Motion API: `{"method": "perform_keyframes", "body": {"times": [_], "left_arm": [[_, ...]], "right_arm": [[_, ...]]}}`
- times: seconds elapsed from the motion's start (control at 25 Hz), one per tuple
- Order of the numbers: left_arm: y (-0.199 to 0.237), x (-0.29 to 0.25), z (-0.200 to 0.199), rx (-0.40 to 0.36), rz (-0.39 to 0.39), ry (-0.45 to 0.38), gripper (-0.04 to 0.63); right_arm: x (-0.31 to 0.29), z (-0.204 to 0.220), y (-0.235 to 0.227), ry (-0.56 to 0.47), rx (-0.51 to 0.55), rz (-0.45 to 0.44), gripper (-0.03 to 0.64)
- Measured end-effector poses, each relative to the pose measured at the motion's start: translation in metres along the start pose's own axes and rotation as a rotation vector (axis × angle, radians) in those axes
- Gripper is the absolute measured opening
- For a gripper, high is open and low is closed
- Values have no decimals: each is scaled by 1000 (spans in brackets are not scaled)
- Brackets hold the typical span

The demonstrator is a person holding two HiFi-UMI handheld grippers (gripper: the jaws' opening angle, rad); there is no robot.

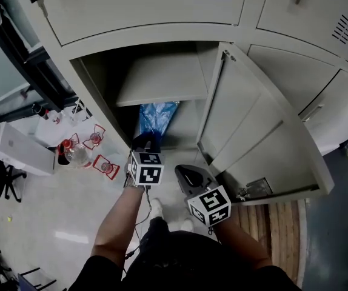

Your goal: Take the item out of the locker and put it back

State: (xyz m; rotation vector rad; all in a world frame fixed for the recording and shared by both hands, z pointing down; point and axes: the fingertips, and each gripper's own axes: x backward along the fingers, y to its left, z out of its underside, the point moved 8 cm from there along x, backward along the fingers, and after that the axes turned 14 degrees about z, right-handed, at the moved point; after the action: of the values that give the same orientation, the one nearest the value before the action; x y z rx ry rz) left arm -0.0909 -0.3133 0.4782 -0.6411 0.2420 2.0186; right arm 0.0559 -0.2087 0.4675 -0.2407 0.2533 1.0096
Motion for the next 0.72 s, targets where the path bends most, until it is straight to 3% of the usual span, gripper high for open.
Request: {"method": "perform_keyframes", "body": {"times": [0.72], "left_arm": [[-73,104,46,70,-34,-44,29]], "right_arm": [[48,11,18,-34,39,-64,2]]}}
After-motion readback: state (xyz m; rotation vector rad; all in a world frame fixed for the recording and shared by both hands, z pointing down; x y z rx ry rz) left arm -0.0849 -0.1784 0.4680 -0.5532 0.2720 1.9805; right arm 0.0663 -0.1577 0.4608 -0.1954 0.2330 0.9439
